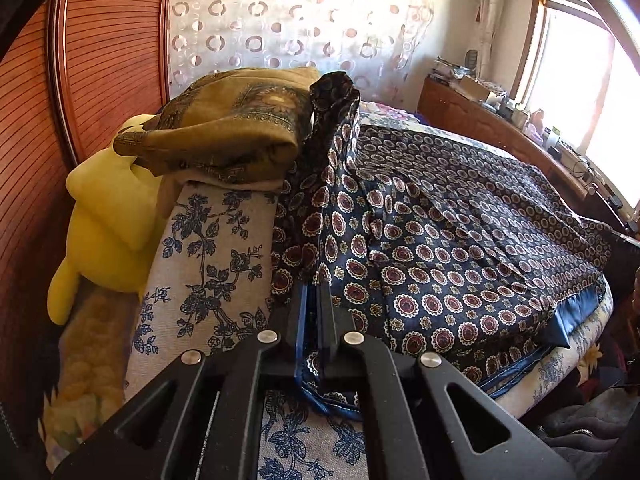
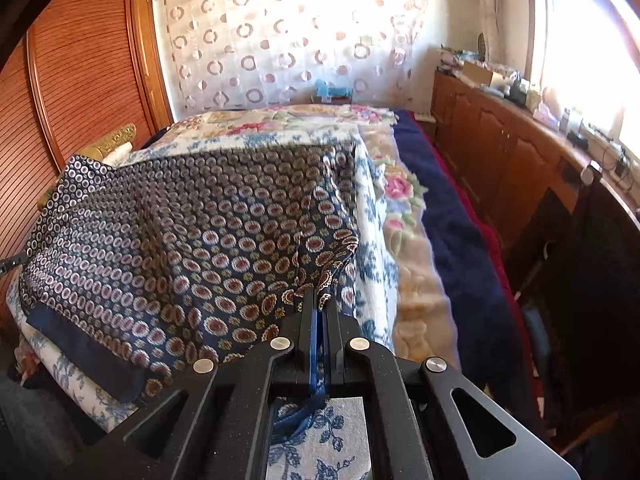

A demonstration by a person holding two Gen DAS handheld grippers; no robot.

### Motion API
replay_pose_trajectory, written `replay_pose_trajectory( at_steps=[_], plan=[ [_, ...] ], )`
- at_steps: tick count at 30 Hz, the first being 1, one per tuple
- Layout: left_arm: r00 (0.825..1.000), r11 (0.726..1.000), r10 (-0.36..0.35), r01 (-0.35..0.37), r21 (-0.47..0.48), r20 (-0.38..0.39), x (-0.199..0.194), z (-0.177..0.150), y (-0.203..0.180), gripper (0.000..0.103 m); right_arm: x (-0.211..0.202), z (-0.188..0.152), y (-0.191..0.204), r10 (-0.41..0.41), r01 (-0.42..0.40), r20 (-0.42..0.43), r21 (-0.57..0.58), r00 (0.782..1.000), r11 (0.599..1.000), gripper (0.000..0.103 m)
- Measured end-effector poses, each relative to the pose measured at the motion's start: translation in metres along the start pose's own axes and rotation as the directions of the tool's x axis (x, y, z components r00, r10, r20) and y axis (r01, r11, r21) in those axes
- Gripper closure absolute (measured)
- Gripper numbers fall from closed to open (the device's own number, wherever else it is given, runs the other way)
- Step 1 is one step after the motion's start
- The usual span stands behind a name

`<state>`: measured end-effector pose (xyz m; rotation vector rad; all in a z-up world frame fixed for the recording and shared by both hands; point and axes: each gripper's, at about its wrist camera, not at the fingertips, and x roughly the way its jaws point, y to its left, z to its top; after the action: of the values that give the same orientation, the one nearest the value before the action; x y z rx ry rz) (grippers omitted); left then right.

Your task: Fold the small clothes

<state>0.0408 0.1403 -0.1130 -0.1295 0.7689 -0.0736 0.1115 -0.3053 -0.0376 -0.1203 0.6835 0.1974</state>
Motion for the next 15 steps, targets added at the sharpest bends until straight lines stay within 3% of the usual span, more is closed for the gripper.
replay_pose_trajectory(
  at_steps=[2, 3, 5, 7, 9, 10, 11, 12, 15],
  plan=[
    [1.000, 1.000, 0.002, -0.002, 0.002, 0.000, -0.001, 0.000, -0.002, 0.099, -0.005, 0.007, 0.005, -0.015, 0.015, 0.025, -0.008, 1.000, 1.000, 0.086],
    [1.000, 1.000, 0.004, -0.004, 0.003, 0.001, -0.001, 0.000, -0.003, 0.098, -0.008, 0.010, 0.008, -0.018, 0.019, 0.038, -0.011, 0.999, 1.000, 0.069],
    [1.000, 1.000, 0.006, -0.006, 0.006, 0.009, -0.004, 0.000, -0.002, 0.071, -0.013, 0.016, 0.015, -0.024, 0.025, 0.066, -0.015, 0.998, 1.000, 0.046],
    [1.000, 1.000, 0.003, -0.004, 0.006, 0.021, -0.007, 0.000, -0.002, 0.061, -0.016, 0.019, 0.024, -0.019, 0.021, 0.090, -0.025, 0.996, 0.999, 0.043],
    [1.000, 1.000, 0.020, -0.020, 0.007, 0.007, -0.006, 0.002, -0.002, 0.059, -0.016, 0.022, 0.037, 0.001, 0.004, 0.097, -0.047, 0.995, 0.999, 0.042],
    [0.999, 0.999, 0.033, -0.033, 0.009, -0.001, -0.005, 0.002, -0.002, 0.051, -0.015, 0.023, 0.043, 0.010, -0.004, 0.098, -0.059, 0.995, 0.998, 0.042],
    [0.999, 0.999, 0.039, -0.039, 0.014, 0.006, -0.006, 0.002, -0.003, 0.032, -0.013, 0.024, 0.052, 0.022, -0.014, 0.101, -0.074, 0.995, 0.997, 0.040],
    [0.999, 0.999, 0.051, -0.051, 0.014, 0.019, -0.007, 0.001, -0.003, 0.023, -0.013, 0.023, 0.057, 0.034, -0.026, 0.101, -0.085, 0.994, 0.996, 0.039],
    [0.998, 0.998, 0.059, -0.059, 0.001, 0.026, -0.008, 0.002, -0.002, 0.019, -0.008, 0.021, 0.078, 0.083, -0.071, 0.098, -0.120, 0.992, 0.990, 0.028]
  ],
)
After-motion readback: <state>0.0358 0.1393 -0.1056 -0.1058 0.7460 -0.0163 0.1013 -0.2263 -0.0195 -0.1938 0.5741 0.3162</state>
